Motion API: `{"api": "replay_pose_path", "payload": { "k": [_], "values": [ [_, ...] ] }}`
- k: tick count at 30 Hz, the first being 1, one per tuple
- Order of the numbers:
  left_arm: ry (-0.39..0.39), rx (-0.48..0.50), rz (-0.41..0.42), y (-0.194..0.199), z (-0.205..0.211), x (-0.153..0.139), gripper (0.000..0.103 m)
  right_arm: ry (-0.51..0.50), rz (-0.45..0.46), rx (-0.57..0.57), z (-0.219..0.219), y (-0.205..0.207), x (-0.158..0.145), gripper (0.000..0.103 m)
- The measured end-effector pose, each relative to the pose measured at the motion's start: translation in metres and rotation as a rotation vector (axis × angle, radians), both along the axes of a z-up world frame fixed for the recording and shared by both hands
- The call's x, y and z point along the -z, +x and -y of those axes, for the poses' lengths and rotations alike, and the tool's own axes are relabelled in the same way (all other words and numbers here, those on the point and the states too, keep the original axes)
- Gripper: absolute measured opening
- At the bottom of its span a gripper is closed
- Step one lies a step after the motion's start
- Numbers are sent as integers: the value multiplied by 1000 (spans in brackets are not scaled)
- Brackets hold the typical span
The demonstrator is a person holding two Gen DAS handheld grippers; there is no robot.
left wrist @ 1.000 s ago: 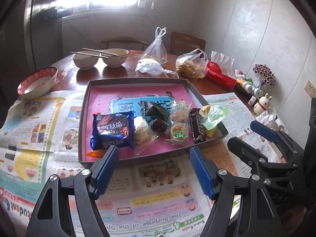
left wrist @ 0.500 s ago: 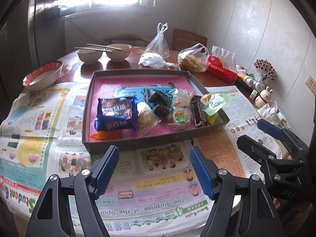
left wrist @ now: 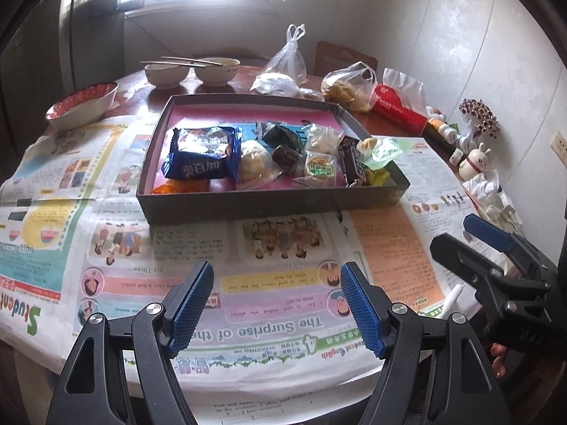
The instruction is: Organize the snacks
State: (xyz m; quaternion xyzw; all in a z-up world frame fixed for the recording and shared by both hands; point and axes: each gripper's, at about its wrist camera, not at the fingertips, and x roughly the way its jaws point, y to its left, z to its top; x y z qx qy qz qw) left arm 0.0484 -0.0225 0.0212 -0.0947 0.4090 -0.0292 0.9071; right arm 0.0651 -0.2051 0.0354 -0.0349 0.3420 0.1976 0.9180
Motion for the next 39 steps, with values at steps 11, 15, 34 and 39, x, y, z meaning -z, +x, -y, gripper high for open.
{"api": "replay_pose_path", "payload": {
  "k": [11, 15, 34, 39],
  "values": [
    [12, 3, -11, -2, 1, 4, 76, 5, -21, 1, -4, -1, 6, 88],
    [10, 3, -13, -2, 1, 4, 76, 3, -22, 4, -5, -2, 5, 88],
    [24, 0, -27, -3, -1, 6, 76, 5, -25, 16, -4, -1, 5, 88],
    [26, -1, -27, -3, -1, 6, 76, 4, -26, 15, -4, -1, 5, 88]
  ]
}}
